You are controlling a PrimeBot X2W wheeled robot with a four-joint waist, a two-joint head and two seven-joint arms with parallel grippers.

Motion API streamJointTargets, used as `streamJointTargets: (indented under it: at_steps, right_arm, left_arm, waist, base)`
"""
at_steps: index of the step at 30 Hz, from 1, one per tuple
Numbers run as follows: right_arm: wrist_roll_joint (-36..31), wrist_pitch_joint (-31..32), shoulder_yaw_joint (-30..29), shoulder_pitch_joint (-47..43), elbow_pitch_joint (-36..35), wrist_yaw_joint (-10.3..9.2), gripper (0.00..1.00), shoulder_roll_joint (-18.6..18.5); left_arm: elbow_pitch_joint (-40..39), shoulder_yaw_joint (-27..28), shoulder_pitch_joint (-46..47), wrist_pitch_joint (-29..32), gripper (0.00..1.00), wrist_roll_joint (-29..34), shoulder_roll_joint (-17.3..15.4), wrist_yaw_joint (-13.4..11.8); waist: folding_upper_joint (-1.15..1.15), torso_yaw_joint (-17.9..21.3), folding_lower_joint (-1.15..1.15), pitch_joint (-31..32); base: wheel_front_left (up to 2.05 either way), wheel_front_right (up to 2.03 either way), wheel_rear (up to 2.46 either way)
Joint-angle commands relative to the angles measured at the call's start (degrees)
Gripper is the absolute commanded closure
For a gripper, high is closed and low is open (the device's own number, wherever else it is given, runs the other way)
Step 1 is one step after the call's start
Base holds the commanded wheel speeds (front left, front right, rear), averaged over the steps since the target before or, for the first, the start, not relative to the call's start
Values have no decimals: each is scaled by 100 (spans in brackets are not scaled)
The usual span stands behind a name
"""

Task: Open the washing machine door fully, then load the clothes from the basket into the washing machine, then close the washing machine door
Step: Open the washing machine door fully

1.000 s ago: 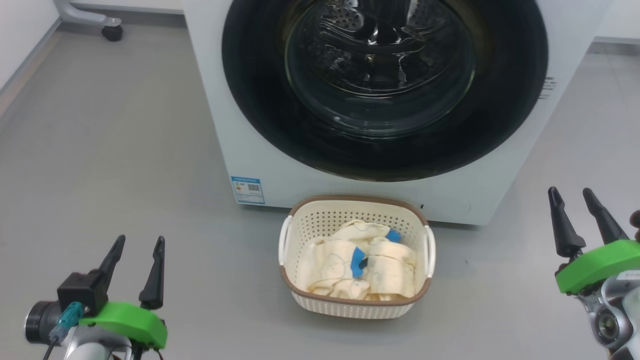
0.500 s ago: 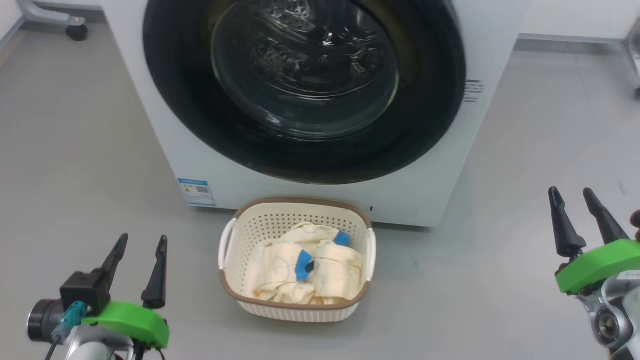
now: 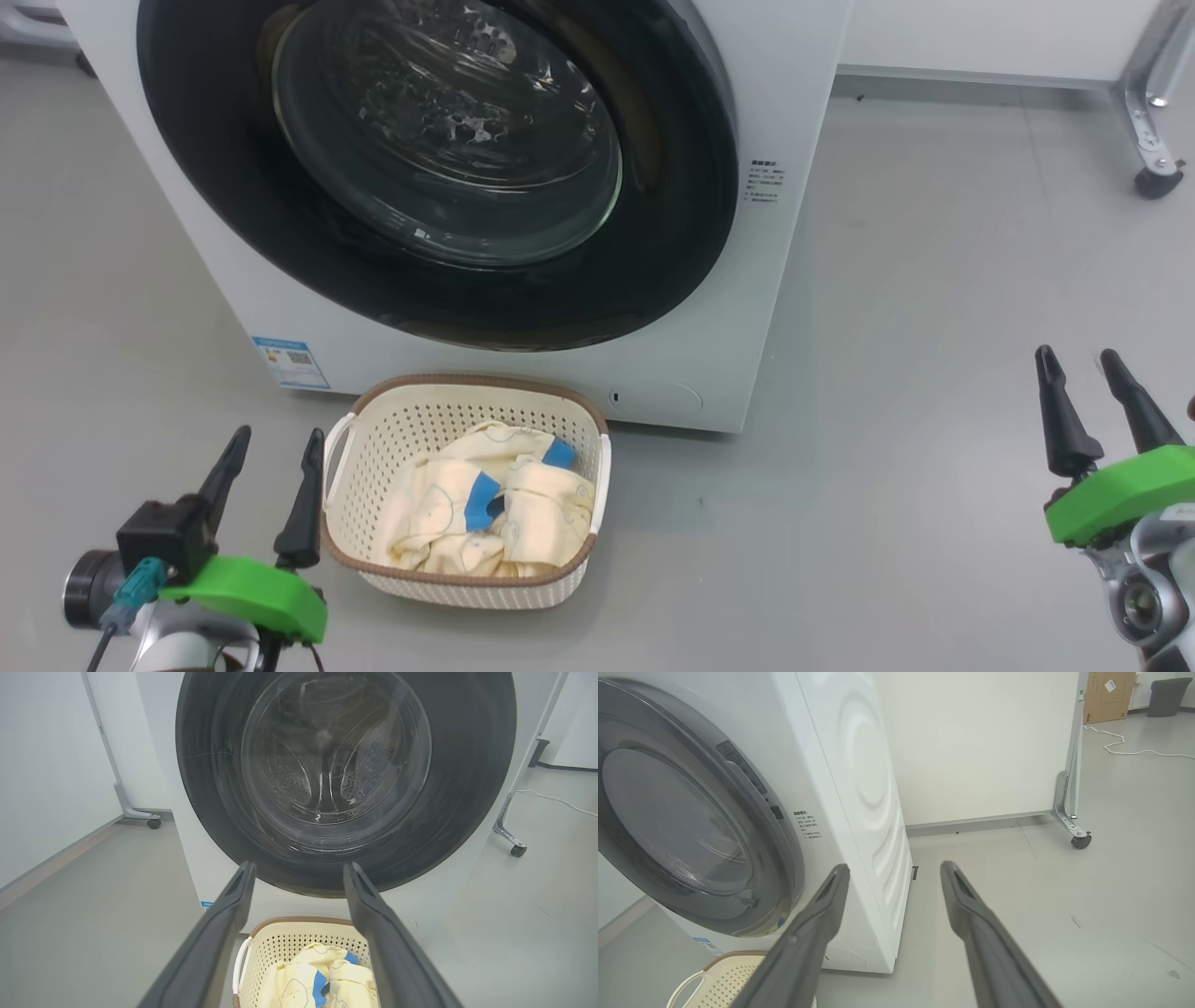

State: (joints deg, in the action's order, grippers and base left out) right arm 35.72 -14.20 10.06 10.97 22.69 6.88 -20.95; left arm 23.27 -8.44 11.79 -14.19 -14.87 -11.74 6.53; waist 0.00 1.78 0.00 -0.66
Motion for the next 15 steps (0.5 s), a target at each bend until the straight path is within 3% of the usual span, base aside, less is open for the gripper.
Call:
streamJointTargets:
  at_steps: [1, 7, 15]
  right_arm:
    - [-54, -70, 57, 117, -175, 61, 0, -94]
    - [-49, -72, 44, 99, -173, 61, 0, -82]
    - [-47, -74, 28, 117, -183, 61, 0, -78]
  left_arm:
    - [-163, 239, 304, -81, 0, -3, -181, 1]
    - [-152, 203, 281, -81, 0, -27, -183, 17]
    - [-169, 174, 279, -81, 0, -26, -187, 26]
  waist:
    - [0, -3, 0, 4]
    - [0, -5, 0, 15]
    - [0, -17, 0, -17]
  base:
    - [68, 68, -137]
    - [41, 41, -82]
    - [2, 2, -5]
